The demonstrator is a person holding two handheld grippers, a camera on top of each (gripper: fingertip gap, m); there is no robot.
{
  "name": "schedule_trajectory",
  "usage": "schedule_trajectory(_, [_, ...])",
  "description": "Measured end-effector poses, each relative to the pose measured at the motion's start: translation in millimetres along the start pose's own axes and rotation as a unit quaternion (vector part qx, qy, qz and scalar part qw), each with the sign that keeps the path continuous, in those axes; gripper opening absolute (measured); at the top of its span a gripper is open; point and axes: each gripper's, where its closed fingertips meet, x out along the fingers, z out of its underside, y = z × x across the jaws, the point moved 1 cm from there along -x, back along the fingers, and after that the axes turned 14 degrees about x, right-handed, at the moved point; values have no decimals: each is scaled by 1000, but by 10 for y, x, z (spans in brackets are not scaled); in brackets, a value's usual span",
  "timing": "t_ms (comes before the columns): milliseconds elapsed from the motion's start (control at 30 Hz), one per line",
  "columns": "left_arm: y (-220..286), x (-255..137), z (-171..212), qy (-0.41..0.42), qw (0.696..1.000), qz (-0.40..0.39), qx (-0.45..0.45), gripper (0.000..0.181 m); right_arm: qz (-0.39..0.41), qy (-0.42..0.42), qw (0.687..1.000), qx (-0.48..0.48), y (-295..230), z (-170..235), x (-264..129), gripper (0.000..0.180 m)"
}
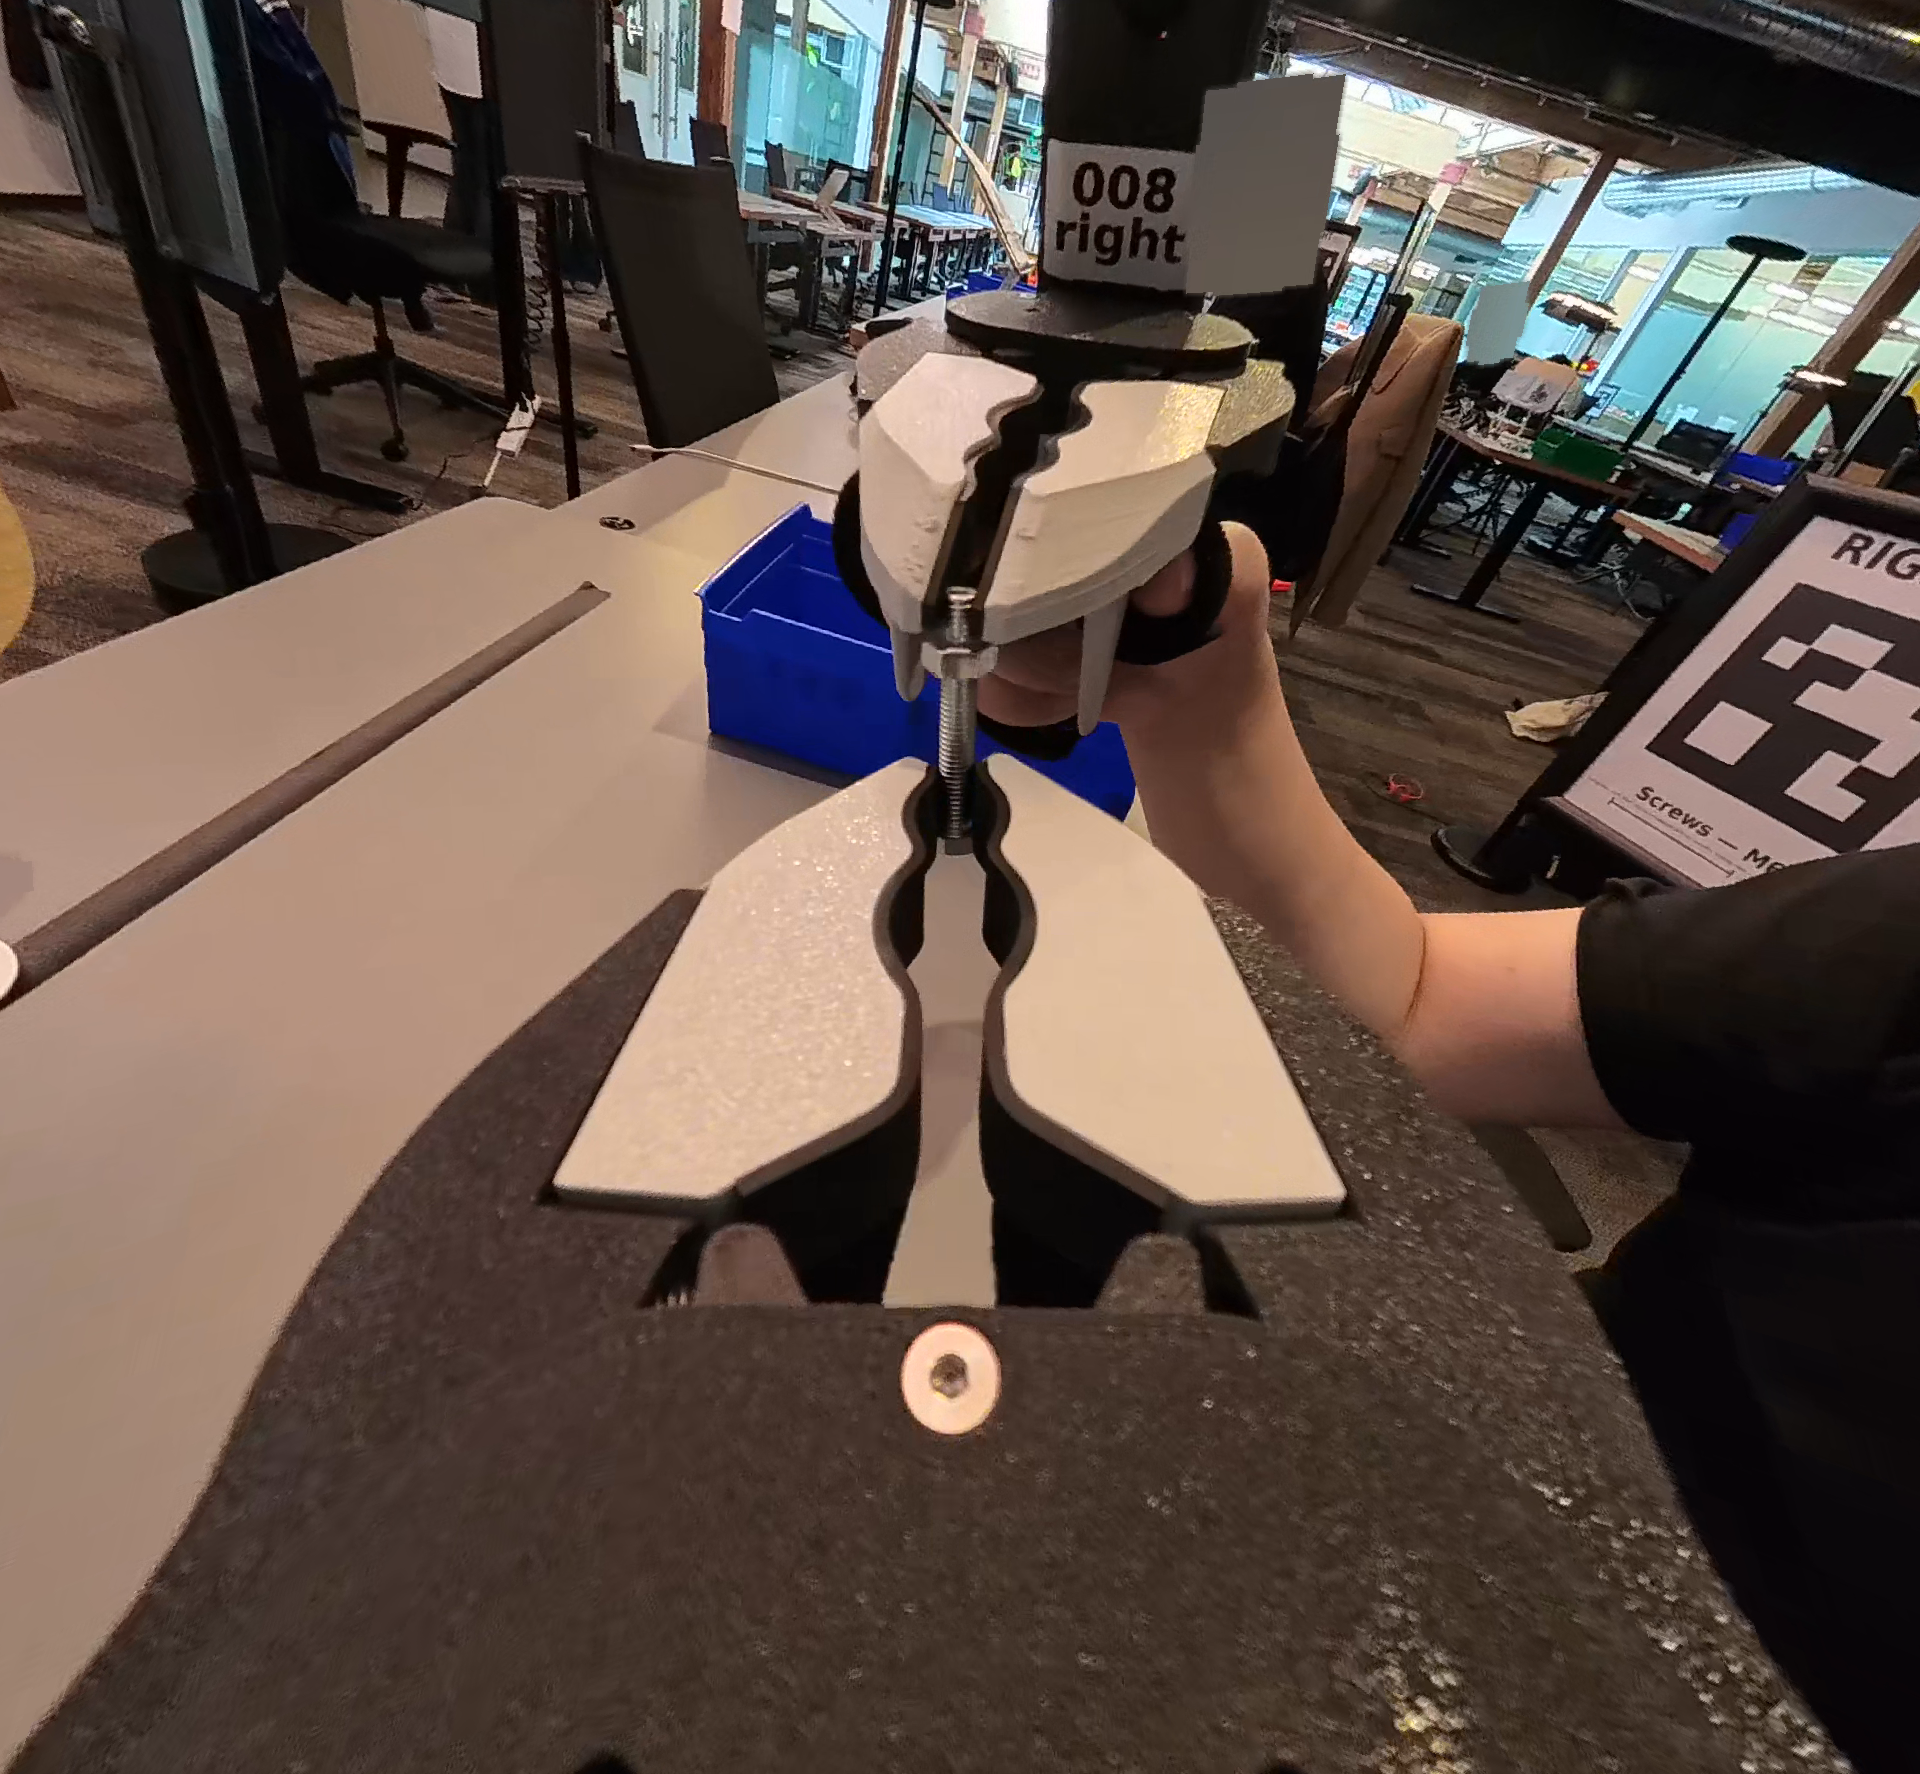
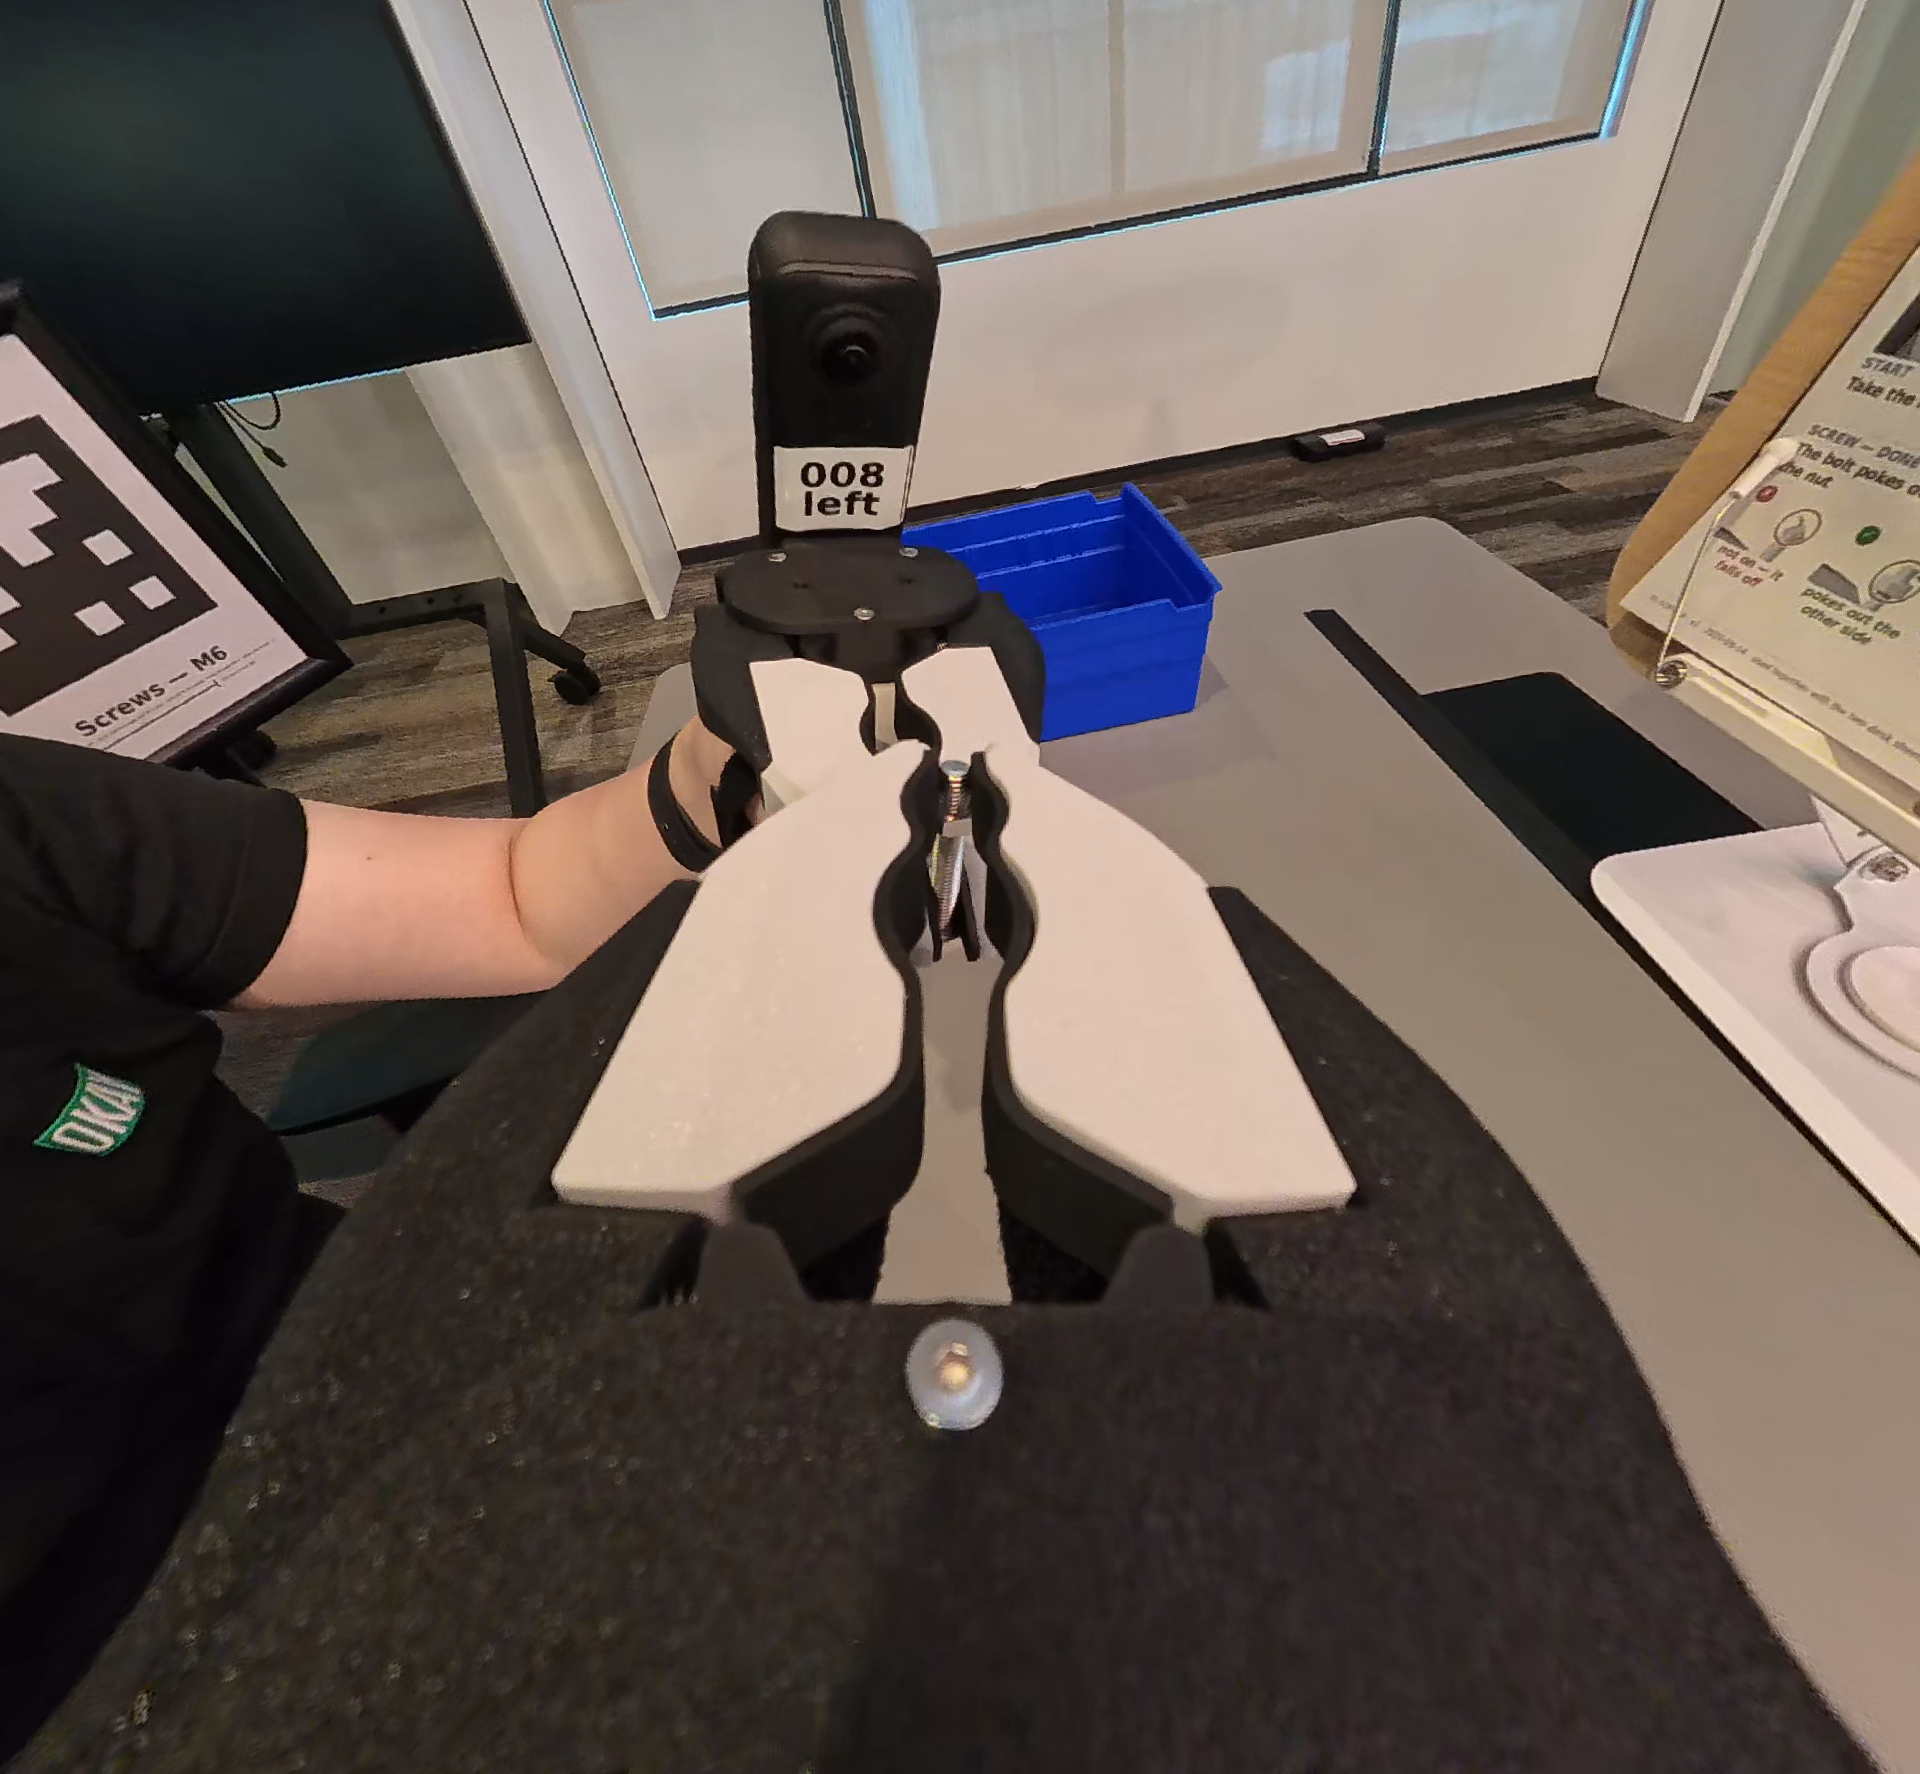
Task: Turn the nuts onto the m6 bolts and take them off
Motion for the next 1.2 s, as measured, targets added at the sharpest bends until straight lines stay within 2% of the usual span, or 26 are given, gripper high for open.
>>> schedule_trajectory(100, [-20,4,21,-3,1000,-9,12,5,6,-5,1000,7,19,13,-4,5])
schedule_trajectory(200, [-126,-3,51,-13,997,-57,49,5,63,16,998,8,108,-70,-93,27])
schedule_trajectory(267, [-255,-17,121,-46,987,-116,99,5,132,0,991,10,199,-49,-210,28])
schedule_trajectory(367, [-346,25,250,-93,972,-164,140,5,217,-46,974,45,313,96,-334,27])
schedule_trajectory(533, [-480,112,474,-149,948,-222,171,5,266,-83,958,65,429,247,-224,31])
schedule_trajectory(667, [-481,160,527,-162,941,-233,183,5,316,-103,941,64,607,342,-174,35])
schedule_trajectory(967, [-463,134,468,-151,944,-231,179,5,342,-136,927,63,643,420,-311,28])
schedule_trajectory(1100, [-437,155,473,-151,947,-224,176,5,303,-114,945,53,514,341,-195,31])
schedule_trajectory(1200, [-408,181,478,-154,945,-221,183,5,323,-113,939,39,560,334,-171,33])
